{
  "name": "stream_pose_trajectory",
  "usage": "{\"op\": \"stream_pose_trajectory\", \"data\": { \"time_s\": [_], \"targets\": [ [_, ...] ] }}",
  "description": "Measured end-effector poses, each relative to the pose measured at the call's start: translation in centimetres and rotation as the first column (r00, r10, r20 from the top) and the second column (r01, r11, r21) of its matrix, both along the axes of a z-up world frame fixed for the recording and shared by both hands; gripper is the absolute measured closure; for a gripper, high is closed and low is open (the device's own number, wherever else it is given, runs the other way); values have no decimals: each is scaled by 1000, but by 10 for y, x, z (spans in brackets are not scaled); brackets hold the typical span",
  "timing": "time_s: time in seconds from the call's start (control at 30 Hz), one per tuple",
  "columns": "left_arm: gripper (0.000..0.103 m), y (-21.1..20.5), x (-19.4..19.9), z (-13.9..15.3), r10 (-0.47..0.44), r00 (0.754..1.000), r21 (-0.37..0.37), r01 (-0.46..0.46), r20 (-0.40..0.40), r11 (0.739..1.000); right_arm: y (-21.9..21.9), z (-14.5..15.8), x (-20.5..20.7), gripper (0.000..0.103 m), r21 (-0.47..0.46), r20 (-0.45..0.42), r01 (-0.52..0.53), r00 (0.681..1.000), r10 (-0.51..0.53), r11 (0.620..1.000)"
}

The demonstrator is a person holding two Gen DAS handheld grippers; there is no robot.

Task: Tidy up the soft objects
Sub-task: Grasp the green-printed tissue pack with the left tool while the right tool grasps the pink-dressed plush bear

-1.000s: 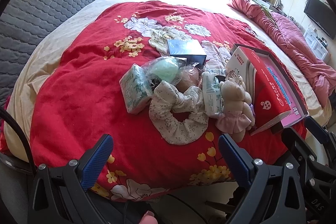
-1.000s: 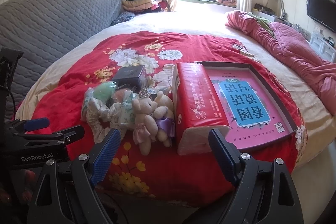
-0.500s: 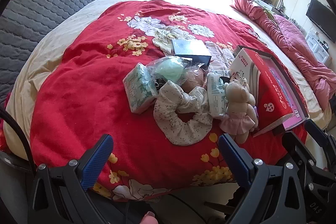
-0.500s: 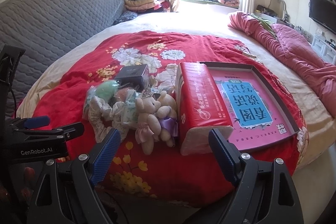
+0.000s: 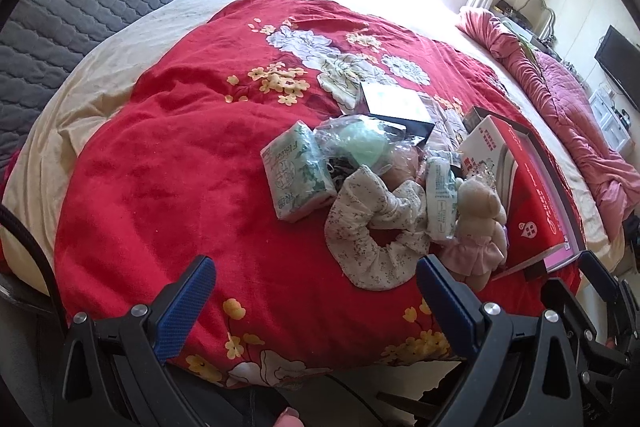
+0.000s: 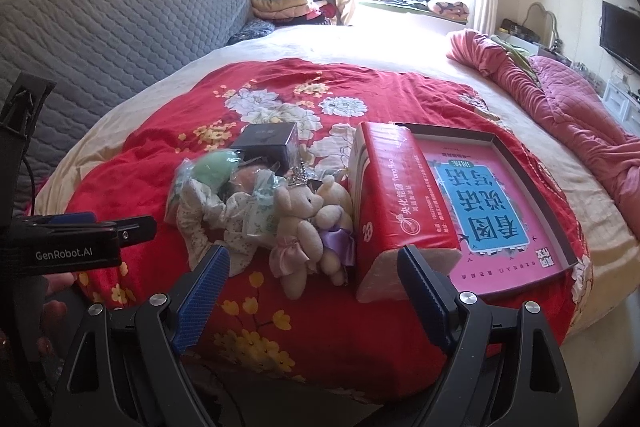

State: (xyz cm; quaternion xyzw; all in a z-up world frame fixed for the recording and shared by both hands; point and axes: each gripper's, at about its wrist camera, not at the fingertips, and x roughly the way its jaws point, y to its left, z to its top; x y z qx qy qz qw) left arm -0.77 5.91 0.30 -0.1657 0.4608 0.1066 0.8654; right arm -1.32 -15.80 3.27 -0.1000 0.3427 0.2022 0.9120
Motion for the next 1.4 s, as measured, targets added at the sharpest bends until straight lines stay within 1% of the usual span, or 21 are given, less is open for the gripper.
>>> {"op": "stream_pose_trajectory", "data": {
  "time_s": [0.07, 0.33, 0.4, 0.53, 0.63, 0.8, 0.93, 1.0, 1.07, 1.13, 1.27, 1.33, 1.37, 1.4],
  "targets": [
    [2, 7, 1, -2, 14, 1000, -10, -14, 0, 1000, 4, 0, 0, 16, -8, 10, -14, 1000, 14, 1000],
    [2, 42, 13, -19, 66, 998, -103, -68, -23, 992, 15, -5, 4, 16, -41, 32, -56, 998, 57, 998],
    [2, 50, 22, -24, 59, 998, -143, -63, -28, 988, 17, -7, 8, 16, -44, 30, -58, 998, 59, 997],
    [2, 66, 42, -35, 58, 997, -163, -65, -51, 984, 20, -9, 15, 16, -51, 27, -60, 998, 61, 997],
    [3, 75, 55, -46, 53, 996, -232, -67, -67, 970, 22, -12, 18, 17, -61, 31, -63, 997, 65, 996],
    [6, 79, 72, -58, 44, 995, -280, -66, -84, 958, 27, -16, 25, 16, -76, 25, -69, 997, 71, 995],
    [10, 76, 82, -66, 22, 995, -295, -50, -97, 954, 31, -19, 31, 16, -103, 35, -80, 996, 84, 991],
    [12, 76, 85, -68, 18, 995, -290, -46, -98, 956, 34, -21, 34, 16, -114, 39, -89, 995, 94, 989],
    [15, 77, 88, -70, 13, 995, -287, -42, -101, 957, 37, -24, 38, 16, -135, 40, -99, 994, 105, 986],
    [16, 78, 89, -72, 11, 995, -299, -40, -96, 953, 43, -27, 44, 17, -162, 42, -113, 992, 121, 980],
    [20, 79, 91, -74, 4, 996, -303, -31, -89, 952, 55, -30, 53, 17, -211, 68, -142, 985, 160, 967],
    [22, 78, 91, -75, -2, 996, -309, -25, -87, 951, 62, -34, 57, 22, -238, 74, -155, 981, 177, 959],
    [24, 78, 91, -75, -8, 996, -308, -19, -85, 951, 65, -36, 61, 26, -251, 66, -158, 982, 179, 955],
    [25, 76, 92, -75, -13, 996, -302, -13, -83, 953, 66, -38, 64, 28, -253, 56, -165, 981, 184, 953]
  ]
}}
